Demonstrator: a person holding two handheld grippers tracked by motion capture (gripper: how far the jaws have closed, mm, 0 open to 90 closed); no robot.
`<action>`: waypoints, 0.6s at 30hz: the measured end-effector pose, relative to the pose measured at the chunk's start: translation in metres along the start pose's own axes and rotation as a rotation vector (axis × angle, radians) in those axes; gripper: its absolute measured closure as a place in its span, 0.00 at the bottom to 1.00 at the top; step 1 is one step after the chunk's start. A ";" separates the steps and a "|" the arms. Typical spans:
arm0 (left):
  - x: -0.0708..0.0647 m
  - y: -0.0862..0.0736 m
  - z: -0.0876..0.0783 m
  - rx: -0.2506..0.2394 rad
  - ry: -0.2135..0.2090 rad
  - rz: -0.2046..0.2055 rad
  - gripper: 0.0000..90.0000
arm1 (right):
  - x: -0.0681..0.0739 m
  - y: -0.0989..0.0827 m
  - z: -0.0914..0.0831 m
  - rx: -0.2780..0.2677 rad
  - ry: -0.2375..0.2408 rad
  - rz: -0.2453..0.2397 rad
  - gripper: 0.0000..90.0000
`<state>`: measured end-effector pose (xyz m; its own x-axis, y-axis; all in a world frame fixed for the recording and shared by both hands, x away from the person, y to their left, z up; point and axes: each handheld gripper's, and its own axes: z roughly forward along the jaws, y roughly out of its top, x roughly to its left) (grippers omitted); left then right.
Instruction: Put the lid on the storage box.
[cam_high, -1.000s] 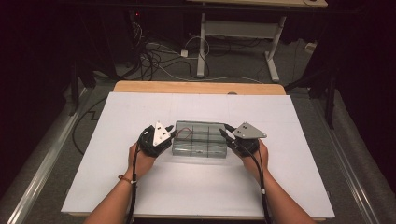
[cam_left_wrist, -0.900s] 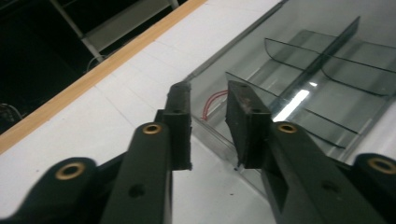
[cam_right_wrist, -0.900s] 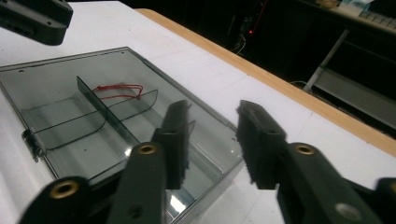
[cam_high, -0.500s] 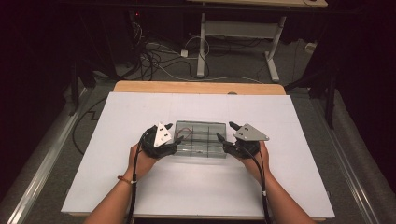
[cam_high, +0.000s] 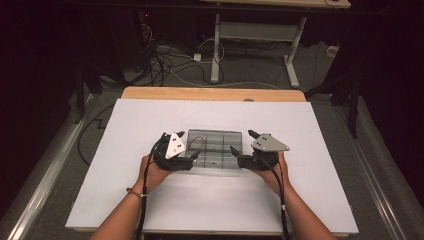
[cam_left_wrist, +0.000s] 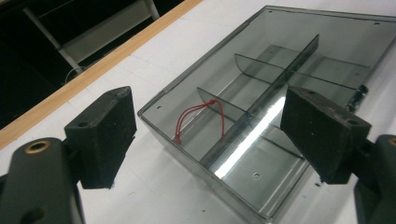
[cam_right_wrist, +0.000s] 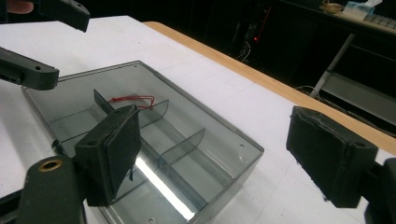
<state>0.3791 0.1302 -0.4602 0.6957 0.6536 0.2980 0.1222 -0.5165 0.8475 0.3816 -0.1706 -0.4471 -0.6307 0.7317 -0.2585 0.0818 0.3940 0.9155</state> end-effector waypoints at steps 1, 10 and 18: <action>-0.001 0.001 -0.001 0.000 0.000 0.007 0.19 | 0.001 0.000 -0.001 0.000 0.002 -0.003 0.20; -0.005 0.007 -0.014 -0.021 -0.008 0.027 0.19 | 0.005 0.003 -0.019 0.007 0.012 -0.030 0.22; -0.009 0.007 -0.025 -0.026 -0.008 0.039 0.19 | 0.011 0.000 -0.033 0.025 0.015 -0.070 0.22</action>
<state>0.3559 0.1340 -0.4458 0.7050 0.6289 0.3279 0.0765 -0.5270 0.8464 0.3495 -0.1811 -0.4401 -0.6471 0.6937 -0.3164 0.0567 0.4576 0.8874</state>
